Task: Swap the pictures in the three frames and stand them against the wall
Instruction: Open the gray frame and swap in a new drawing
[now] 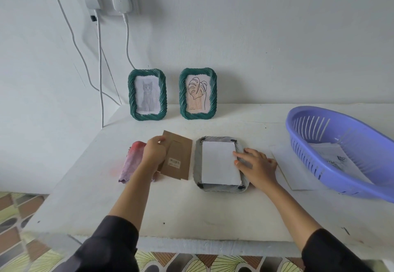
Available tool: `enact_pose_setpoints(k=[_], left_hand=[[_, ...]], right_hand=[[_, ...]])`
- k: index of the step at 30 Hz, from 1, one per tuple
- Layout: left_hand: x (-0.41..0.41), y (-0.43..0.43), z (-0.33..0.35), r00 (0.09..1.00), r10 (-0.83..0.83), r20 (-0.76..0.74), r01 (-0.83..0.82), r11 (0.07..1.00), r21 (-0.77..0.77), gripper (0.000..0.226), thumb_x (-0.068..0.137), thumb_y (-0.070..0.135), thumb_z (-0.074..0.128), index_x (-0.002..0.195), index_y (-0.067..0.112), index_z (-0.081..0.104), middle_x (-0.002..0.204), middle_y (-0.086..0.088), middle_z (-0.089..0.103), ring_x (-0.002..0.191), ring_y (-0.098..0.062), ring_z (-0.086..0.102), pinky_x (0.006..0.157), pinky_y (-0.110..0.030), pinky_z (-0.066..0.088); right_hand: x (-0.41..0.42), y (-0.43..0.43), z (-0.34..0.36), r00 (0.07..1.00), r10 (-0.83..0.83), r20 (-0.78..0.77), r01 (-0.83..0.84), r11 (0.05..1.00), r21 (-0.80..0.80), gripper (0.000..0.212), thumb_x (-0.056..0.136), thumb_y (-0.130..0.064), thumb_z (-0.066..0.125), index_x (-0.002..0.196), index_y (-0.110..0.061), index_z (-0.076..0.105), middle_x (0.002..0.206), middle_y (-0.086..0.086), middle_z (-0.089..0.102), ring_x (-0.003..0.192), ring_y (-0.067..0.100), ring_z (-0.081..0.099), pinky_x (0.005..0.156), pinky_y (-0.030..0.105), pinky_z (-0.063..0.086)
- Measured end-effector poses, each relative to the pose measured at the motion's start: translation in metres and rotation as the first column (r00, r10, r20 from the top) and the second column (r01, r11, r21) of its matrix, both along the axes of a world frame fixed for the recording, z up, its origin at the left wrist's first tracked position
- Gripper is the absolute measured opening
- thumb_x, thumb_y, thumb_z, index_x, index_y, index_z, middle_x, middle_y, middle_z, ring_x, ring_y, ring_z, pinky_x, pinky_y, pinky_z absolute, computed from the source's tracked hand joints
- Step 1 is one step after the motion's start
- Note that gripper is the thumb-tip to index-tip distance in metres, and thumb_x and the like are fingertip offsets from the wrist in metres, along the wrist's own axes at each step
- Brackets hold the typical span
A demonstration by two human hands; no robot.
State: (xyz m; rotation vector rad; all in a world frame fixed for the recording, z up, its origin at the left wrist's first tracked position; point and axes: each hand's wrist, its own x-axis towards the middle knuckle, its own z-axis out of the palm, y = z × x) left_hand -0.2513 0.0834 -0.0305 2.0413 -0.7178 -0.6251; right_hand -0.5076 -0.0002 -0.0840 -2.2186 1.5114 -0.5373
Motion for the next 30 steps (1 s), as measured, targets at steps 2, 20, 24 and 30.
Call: enact_pose_setpoints(k=[2,20,24,30], left_hand=[[-0.003,0.0,-0.004,0.998,-0.038,0.048,0.035,0.998,0.06,0.047,0.088,0.0,0.033,0.129,0.017,0.051,0.123,-0.018,0.058,0.096,-0.033,0.061,0.083,-0.041,0.054],[-0.083,-0.01,-0.022,0.82,-0.383,0.425,0.248,0.907,0.341,0.049,0.091,0.049,0.044,0.114,0.009,0.058,0.124,-0.011,0.044,0.116,-0.031,0.038,0.1,-0.038,0.034],[-0.088,-0.009,-0.032,0.831,-0.333,0.447,0.213,0.931,0.297,0.048,0.087,0.048,0.053,0.118,0.011,0.056,0.124,-0.009,0.046,0.118,-0.03,0.04,0.101,-0.036,0.032],[-0.085,-0.008,-0.032,0.89,-0.255,0.378,0.199,0.963,0.18,0.042,0.085,0.038,0.061,0.12,0.015,0.058,0.124,-0.009,0.05,0.119,-0.029,0.041,0.102,-0.035,0.031]], right_hand=[[0.0,0.0,0.0,1.0,0.002,-0.003,-0.002,1.0,-0.001,0.03,0.088,-0.045,0.051,0.117,-0.049,0.055,0.141,-0.012,0.042,0.132,0.009,0.034,0.106,0.04,0.016],[0.0,0.002,0.002,1.0,0.007,-0.016,-0.007,1.0,-0.005,0.03,0.088,-0.046,0.051,0.118,-0.049,0.055,0.141,-0.011,0.043,0.132,0.009,0.034,0.106,0.04,0.017],[0.0,0.003,0.003,1.0,0.002,-0.025,-0.003,1.0,-0.012,0.029,0.089,-0.045,0.048,0.118,-0.049,0.055,0.14,-0.011,0.043,0.132,0.009,0.035,0.107,0.041,0.017],[0.001,0.005,0.007,0.997,0.019,-0.069,-0.019,1.0,-0.002,0.03,0.091,-0.047,0.045,0.12,-0.05,0.052,0.141,-0.011,0.042,0.133,0.011,0.034,0.107,0.041,0.018]])
